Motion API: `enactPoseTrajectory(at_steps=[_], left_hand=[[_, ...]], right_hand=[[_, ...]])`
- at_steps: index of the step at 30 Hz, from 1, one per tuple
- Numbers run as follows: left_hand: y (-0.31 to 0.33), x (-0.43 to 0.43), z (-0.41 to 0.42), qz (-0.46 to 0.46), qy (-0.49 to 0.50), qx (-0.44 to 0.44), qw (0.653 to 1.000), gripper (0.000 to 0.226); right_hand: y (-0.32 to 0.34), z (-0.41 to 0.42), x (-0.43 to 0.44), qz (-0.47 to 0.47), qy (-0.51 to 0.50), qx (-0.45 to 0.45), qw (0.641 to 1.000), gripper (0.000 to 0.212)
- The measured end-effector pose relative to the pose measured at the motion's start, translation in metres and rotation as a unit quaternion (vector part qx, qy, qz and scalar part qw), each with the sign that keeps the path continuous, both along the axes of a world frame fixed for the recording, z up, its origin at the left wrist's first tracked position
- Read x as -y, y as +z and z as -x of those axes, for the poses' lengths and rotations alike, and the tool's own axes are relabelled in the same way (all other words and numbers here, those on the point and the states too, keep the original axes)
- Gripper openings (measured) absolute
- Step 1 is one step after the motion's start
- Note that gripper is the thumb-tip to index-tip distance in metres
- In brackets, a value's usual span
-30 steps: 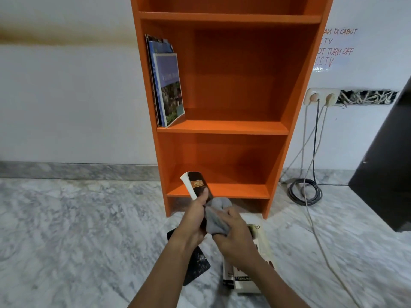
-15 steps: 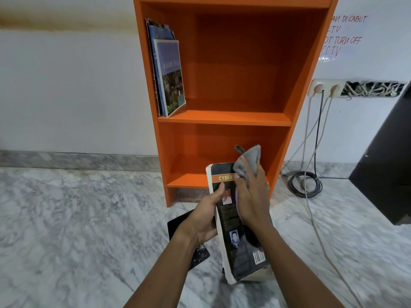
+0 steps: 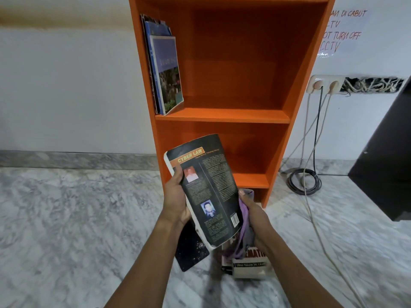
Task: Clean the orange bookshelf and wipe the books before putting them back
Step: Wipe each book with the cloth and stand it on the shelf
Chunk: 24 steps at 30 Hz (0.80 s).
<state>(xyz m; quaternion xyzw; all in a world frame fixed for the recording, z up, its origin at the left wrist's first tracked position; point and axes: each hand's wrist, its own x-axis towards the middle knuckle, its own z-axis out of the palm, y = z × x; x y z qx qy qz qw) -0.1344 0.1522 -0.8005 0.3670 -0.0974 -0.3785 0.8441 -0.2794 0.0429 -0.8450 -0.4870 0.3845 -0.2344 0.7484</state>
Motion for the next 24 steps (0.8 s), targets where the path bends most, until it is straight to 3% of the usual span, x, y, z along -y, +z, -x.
enactPoseTrajectory(at_steps=[2, 3, 5, 6, 10, 12, 13, 15, 16, 18, 20, 24], left_hand=[[0.000, -0.002, -0.012, -0.019, -0.002, 0.003, 1.000, 0.060], [0.001, -0.003, -0.015, -0.030, -0.011, 0.002, 0.999, 0.060], [0.000, -0.004, -0.019, -0.058, -0.015, 0.011, 0.998, 0.057], [-0.001, -0.003, -0.018, -0.082, -0.002, 0.027, 0.996, 0.053], [-0.010, 0.006, 0.004, -0.250, 0.086, 0.150, 0.953, 0.022], [-0.007, 0.015, 0.018, -0.253, 0.027, 0.166, 0.953, 0.026], [-0.001, 0.019, 0.025, -0.244, -0.026, 0.153, 0.957, 0.034], [-0.002, 0.028, 0.023, -0.201, -0.063, 0.082, 0.974, 0.064], [-0.001, 0.029, 0.021, -0.171, -0.043, 0.041, 0.983, 0.064], [-0.001, 0.025, 0.017, -0.164, 0.020, -0.002, 0.986, 0.025], [0.001, 0.019, 0.017, -0.148, 0.034, -0.041, 0.988, 0.017], [0.006, 0.012, 0.025, -0.078, -0.028, -0.053, 0.995, 0.030]], right_hand=[[0.003, 0.013, 0.003, -0.072, 0.063, 0.076, 0.992, 0.034], [0.000, 0.016, 0.007, -0.077, 0.093, 0.099, 0.988, 0.053], [-0.006, 0.018, 0.018, -0.038, 0.103, 0.107, 0.988, 0.086], [-0.007, 0.014, 0.021, -0.010, 0.080, 0.104, 0.991, 0.088], [0.000, 0.004, 0.022, 0.182, 0.027, 0.101, 0.978, 0.033], [0.004, -0.003, 0.015, 0.314, 0.010, 0.049, 0.948, 0.009], [0.004, -0.007, 0.009, 0.393, 0.003, 0.003, 0.919, 0.007], [0.004, -0.014, -0.009, 0.530, 0.011, -0.050, 0.846, 0.019], [0.004, -0.016, -0.018, 0.567, 0.025, -0.057, 0.821, 0.013], [-0.001, -0.018, -0.027, 0.597, 0.068, -0.095, 0.793, 0.029], [-0.002, -0.020, -0.031, 0.589, 0.095, -0.104, 0.796, 0.046], [0.005, -0.021, -0.024, 0.525, 0.084, -0.087, 0.842, 0.048]])
